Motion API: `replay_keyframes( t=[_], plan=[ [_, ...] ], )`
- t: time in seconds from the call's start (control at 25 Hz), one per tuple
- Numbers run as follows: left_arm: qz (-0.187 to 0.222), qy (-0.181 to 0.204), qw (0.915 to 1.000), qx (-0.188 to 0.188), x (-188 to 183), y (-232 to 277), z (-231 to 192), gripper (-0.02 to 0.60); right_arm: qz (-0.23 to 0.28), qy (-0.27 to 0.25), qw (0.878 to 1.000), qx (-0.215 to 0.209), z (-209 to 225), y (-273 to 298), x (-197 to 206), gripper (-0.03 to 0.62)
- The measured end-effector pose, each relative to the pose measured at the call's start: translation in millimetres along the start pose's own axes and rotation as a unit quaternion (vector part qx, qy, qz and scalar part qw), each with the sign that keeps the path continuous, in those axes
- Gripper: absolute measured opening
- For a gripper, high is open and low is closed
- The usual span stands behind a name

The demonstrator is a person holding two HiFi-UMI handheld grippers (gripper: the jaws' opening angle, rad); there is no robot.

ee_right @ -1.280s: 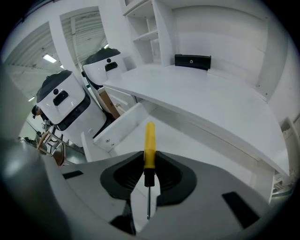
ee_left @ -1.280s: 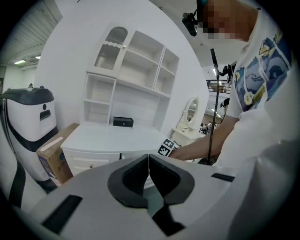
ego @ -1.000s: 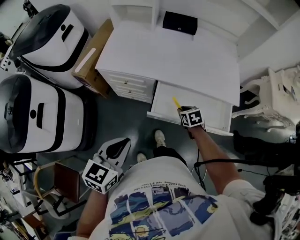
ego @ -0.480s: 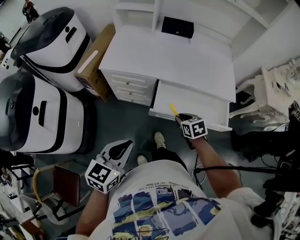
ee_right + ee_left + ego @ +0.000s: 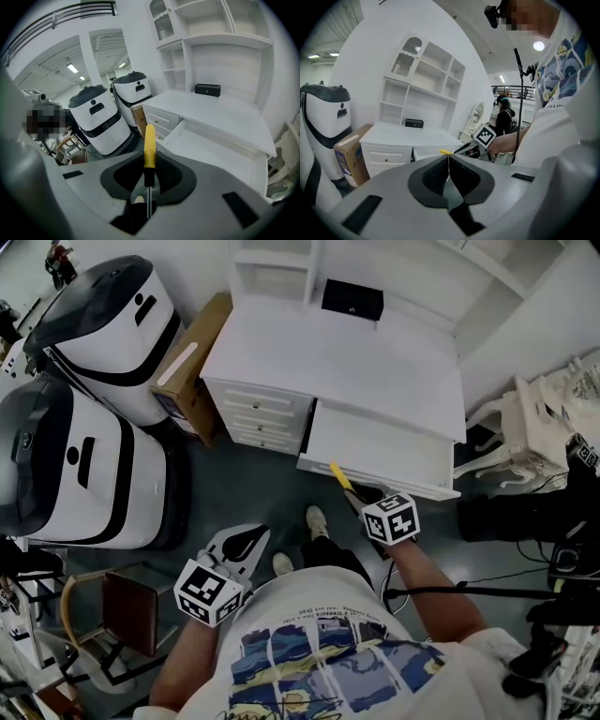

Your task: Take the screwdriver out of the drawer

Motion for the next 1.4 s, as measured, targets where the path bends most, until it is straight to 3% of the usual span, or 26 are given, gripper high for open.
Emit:
replay_keyframes(
  t=[0.8,1.4],
  plan=[
    [0.005,-0.005,0.9999,-0.008,21.9,-17.9,18.7,0.014,0.009,-0.057,0.996,-0.062,-74.1,-31.5,13.8,0.094],
    [0.008,-0.001,1.0,-0.002,26.3,-23.1,30.9,0.014,0.017,-0.069,0.995,-0.07,-90.4,-45.5,22.1,0.094]
  ],
)
Point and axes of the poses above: the fingertips, and each gripper's own axes: y forward along the fingers, z to its right, x out of its underside, the point moved 7 cm from there along -y, backward along the fingers, and after that the axes turned 4 degrees about -x, right-handed, at the moved point
